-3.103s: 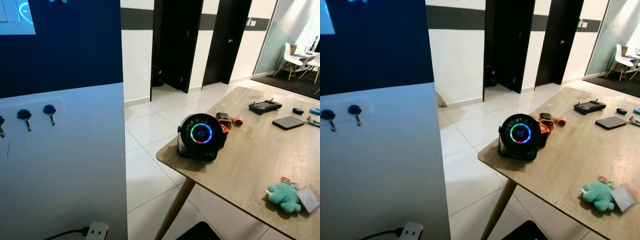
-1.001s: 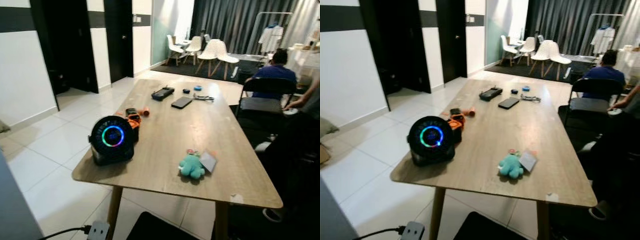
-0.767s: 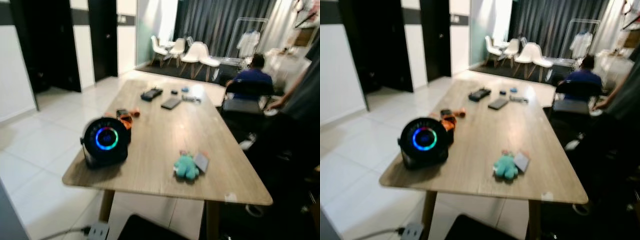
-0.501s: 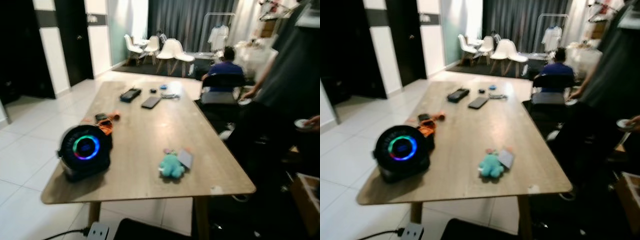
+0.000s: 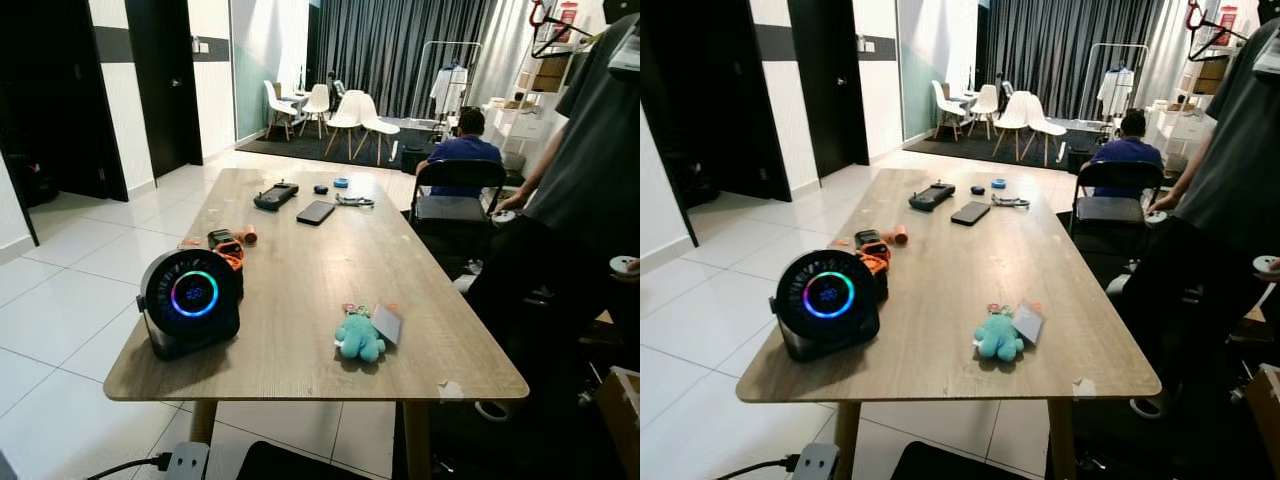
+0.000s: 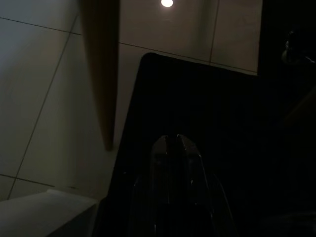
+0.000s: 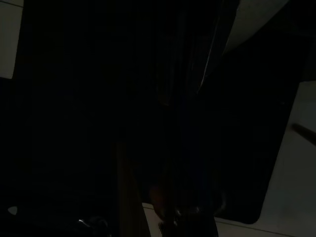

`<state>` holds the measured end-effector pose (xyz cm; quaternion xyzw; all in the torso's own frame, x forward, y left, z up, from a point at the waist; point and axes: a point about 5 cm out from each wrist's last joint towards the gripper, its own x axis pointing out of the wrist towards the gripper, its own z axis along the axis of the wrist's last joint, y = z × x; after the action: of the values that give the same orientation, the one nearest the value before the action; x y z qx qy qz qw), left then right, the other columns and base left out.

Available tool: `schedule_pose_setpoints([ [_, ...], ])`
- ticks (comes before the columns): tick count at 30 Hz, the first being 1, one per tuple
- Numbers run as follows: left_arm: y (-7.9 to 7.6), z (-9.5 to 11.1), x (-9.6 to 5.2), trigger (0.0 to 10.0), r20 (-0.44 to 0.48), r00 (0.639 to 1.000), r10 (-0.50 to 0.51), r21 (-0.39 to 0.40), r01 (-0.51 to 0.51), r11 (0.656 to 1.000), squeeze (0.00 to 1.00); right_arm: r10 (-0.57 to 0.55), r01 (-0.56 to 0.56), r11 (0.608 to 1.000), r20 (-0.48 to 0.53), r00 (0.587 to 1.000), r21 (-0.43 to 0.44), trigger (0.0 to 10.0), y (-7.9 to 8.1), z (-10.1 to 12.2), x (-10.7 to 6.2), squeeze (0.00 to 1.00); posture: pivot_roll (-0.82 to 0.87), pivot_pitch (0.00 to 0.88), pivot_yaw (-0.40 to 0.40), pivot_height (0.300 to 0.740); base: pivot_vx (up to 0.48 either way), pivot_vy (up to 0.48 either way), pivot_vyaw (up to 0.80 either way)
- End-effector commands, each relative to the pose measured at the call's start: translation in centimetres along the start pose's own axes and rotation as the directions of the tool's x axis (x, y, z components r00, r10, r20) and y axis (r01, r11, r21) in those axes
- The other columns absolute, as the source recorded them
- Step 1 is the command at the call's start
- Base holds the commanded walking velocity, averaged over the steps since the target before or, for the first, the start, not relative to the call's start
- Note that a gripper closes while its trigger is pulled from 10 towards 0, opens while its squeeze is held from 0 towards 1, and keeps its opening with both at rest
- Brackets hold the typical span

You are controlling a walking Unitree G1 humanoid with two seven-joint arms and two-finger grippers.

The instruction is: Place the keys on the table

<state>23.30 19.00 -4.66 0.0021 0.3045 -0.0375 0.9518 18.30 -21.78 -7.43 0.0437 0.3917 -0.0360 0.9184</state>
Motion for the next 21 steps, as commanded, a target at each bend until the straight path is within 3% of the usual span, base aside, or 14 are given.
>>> schedule_pose_setpoints([
  [1,0.27,0.46,0.02,10.0,0.029,0.999,0.012,0.001,-0.012,1.0,0.0,0.001,-0.001,1.0,0.003,1.0,-0.028,10.0,-0.41,0.15,-0.07,0.0,0.02,0.0,-0.026,0.74,0.0,0.0,0.0],
  [3,0.12,0.55,0.05,10.0,0.037,0.999,0.01,0.002,-0.01,1.0,0.0,0.013,-0.013,0.998,0.005,1.0,-0.055,10.0,-0.28,0.26,-0.02,0.0,0.03,0.0,-0.028,0.74,0.0,0.0,0.0],
  [9,-0.18,0.77,0.09,10.0,0.054,0.999,0.006,0.002,-0.006,1.0,0.0,0.023,-0.023,0.996,0.0,1.0,-0.084,10.0,0.0,0.26,0.04,0.0,0.03,0.0,-0.03,0.74,0.0,0.0,0.74],
  [12,-0.27,0.86,0.09,10.0,0.061,0.998,0.005,0.005,-0.005,1.0,0.0,-0.003,0.003,1.0,-0.006,1.0,-0.026,10.0,-0.08,0.05,0.02,0.0,0.03,0.0,-0.03,0.74,0.0,0.0,0.0],
  [21,-0.28,1.03,0.06,10.0,0.072,0.997,-0.005,0.0,0.005,1.0,0.0,0.005,-0.005,0.998,-0.004,1.0,-0.057,10.0,0.01,0.11,0.03,0.0,0.03,0.011,-0.022,0.74,0.0,0.0,0.0],
])
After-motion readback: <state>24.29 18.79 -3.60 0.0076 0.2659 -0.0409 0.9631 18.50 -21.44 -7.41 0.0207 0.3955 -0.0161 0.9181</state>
